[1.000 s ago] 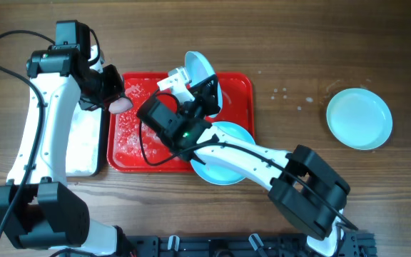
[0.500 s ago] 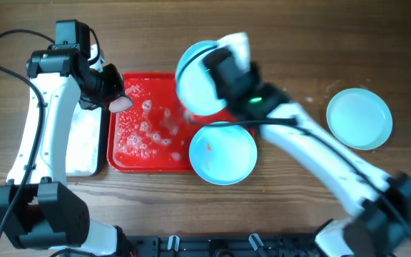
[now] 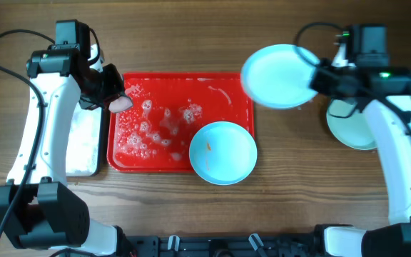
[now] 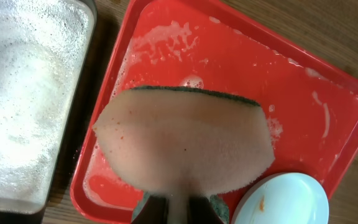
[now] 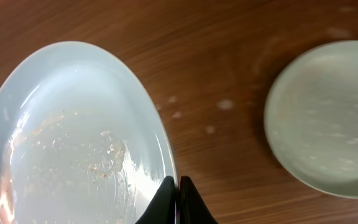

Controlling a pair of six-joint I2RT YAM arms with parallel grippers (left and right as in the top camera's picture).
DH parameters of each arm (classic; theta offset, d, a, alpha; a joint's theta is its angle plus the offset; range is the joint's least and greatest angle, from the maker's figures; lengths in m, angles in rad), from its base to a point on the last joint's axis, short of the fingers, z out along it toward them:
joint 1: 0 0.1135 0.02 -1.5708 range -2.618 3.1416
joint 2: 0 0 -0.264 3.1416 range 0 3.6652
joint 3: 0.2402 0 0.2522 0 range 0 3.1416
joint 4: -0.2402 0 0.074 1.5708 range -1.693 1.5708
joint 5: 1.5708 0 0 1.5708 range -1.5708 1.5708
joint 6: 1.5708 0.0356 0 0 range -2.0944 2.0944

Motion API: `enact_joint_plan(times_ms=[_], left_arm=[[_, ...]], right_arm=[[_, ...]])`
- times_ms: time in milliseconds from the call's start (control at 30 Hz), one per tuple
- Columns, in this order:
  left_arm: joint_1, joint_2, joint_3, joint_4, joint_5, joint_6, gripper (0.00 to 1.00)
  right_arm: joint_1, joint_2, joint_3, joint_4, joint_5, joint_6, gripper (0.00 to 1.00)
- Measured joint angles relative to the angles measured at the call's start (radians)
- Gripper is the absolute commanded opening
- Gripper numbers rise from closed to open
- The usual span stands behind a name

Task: Clean dirty plates on tray and stack at the side
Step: 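Carry the plate right and stack it on the cleaned plate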

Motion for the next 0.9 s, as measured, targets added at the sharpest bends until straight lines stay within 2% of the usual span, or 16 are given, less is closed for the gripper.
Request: enact_joint_plan(times_ms=[233,400,533,667,900], left_arm=[[0.0,0.0,0.0,0.0,0.0,0.0,0.04],[0.0,0.0,0.0,0.0,0.0,0.0,0.04],[0.0,0.0,0.0,0.001,0.0,0.0,0.04],[0.0,0.0,0.0,0.004,0.0,0.0,0.04],[0.0,0.0,0.0,0.004,0.0,0.0,0.04]], right_arm=[[-0.233,-0.005,-0.034,0.013,-0.026,0.009,0.04],[-0.401,-0.015,-0.235,0.154,-0.032,0.043,0.04],[-0.534,-0.015,-0.455,0.409,-0.011,0.055,0.04],[-0.542,-0.016,-0.55,0.496,0.035,0.072,0.04],[-0.542,-0.016,-0.595,0.504,0.172,0.134,0.04]])
